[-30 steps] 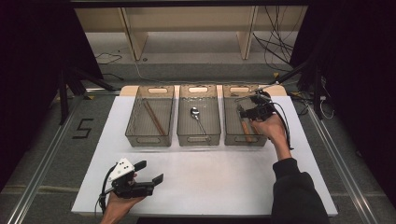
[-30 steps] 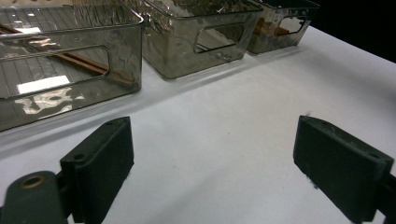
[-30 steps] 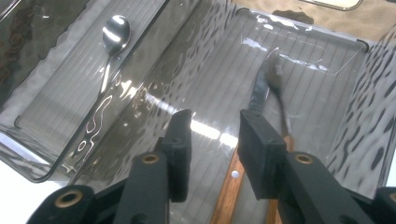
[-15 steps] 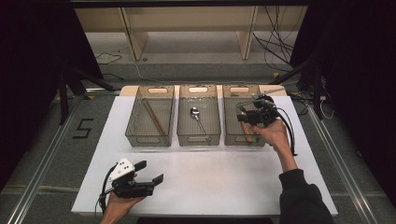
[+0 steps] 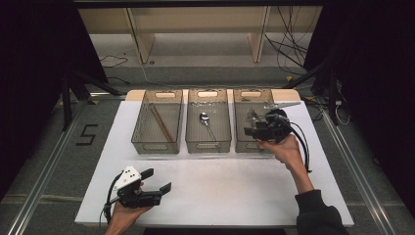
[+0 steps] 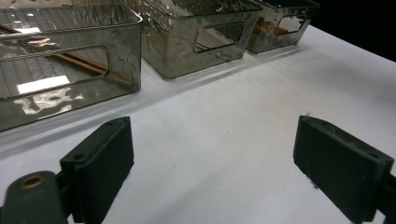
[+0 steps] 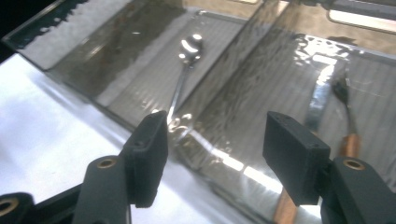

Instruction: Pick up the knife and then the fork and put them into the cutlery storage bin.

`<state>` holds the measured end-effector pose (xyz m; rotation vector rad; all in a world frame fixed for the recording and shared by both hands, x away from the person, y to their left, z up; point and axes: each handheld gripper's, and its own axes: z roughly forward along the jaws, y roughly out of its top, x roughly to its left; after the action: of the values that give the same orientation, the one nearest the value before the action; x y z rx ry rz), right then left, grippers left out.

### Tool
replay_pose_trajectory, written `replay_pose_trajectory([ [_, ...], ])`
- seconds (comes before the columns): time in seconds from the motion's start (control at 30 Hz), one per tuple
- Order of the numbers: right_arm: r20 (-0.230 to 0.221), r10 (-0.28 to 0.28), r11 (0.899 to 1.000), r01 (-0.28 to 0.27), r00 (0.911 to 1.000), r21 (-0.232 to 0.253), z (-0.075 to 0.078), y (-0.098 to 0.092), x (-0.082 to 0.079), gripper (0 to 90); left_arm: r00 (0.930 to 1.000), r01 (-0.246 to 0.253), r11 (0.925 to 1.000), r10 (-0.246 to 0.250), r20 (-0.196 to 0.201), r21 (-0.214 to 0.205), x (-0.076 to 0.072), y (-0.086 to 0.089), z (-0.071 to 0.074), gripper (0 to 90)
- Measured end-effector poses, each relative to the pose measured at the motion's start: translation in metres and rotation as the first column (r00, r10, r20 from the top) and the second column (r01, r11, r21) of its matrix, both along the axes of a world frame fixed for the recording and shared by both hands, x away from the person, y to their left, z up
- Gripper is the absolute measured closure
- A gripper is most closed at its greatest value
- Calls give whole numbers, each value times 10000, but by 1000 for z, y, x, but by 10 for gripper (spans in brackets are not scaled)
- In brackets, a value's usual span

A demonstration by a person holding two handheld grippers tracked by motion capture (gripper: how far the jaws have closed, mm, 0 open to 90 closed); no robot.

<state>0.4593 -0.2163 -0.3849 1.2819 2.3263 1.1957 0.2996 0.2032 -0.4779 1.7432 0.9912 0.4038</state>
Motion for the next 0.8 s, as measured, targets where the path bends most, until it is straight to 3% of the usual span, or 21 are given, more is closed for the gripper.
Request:
replay_pose_trajectory([
  [0.47, 638, 763, 9956, -795, 9950, 493, -11, 10, -41, 349, 10000, -17, 10000, 17, 5, 14, 0, 0, 0, 118],
  [0.8, 866, 946, 9917, -1014, 9917, 786, -24, 8, -67, 317, 10000, -5, 10000, 5, -2, 17, 0, 0, 0, 118],
])
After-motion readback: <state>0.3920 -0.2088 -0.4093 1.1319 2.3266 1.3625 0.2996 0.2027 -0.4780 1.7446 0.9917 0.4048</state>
